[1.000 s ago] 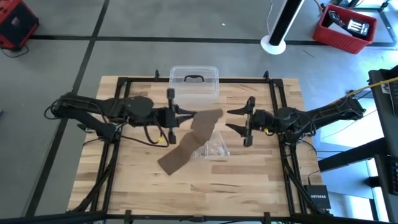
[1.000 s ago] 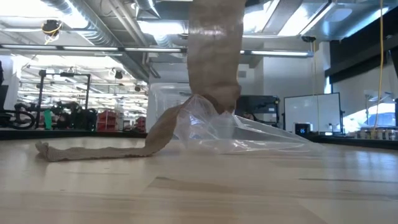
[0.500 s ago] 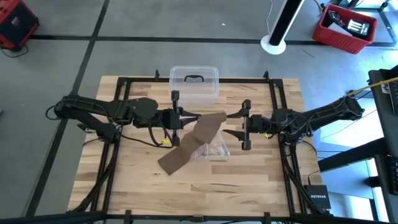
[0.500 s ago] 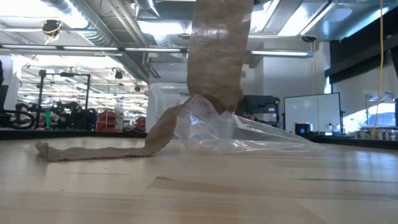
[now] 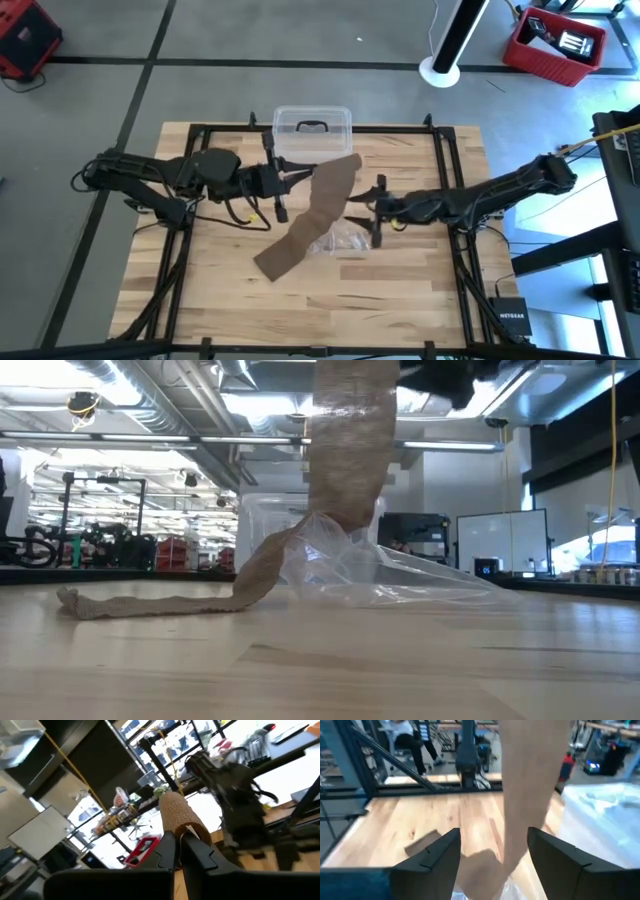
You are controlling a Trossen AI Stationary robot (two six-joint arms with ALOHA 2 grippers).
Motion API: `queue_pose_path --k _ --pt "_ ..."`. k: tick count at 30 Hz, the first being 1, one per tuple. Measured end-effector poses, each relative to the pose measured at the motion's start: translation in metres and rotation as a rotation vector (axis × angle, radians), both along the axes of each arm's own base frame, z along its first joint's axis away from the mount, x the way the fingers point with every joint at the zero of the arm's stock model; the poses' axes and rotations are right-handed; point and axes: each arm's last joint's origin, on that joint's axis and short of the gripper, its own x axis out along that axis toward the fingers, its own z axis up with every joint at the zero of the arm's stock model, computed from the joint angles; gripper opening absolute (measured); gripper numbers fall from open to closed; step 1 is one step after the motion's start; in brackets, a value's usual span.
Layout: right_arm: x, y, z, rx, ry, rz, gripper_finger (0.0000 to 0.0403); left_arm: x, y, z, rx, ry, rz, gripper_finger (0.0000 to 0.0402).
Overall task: Roll bandage
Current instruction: Roll the brown bandage
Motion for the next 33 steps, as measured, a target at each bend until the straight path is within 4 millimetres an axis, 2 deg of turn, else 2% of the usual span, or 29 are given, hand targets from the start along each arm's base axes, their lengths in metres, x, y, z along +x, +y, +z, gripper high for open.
queue_pose_path --k 8,13,17,23,28,33 --pt "0.021 0.003 -0.032 0.022 -0.047 -0.070 0.0232 -0.004 -0.006 0.002 0.007 -0.004 -0.005 0.0004" --pt "0.022 -0.007 -0.050 0.131 -0.120 -0.081 0.0232 -0.006 -0.017 0.001 0.044 0.016 -0.043 0.0007" --pt "0.019 -0.015 -0.064 0.141 -0.112 -0.109 0.0232 -0.006 -0.018 0.000 0.054 0.021 -0.044 0.0004" --pt "0.012 -0.006 -0.060 0.168 -0.067 0.008 0.0232 -0.007 -0.019 0.000 0.057 0.029 -0.011 0.0008" --pt "0.009 -0.014 -0.075 0.129 0.063 -0.152 0.0232 -0.006 -0.019 -0.001 0.075 0.035 -0.009 0.0005" --pt "0.011 -0.016 -0.071 0.132 0.011 -0.165 0.0232 -0.006 -0.018 -0.001 0.070 0.033 -0.005 0.0011"
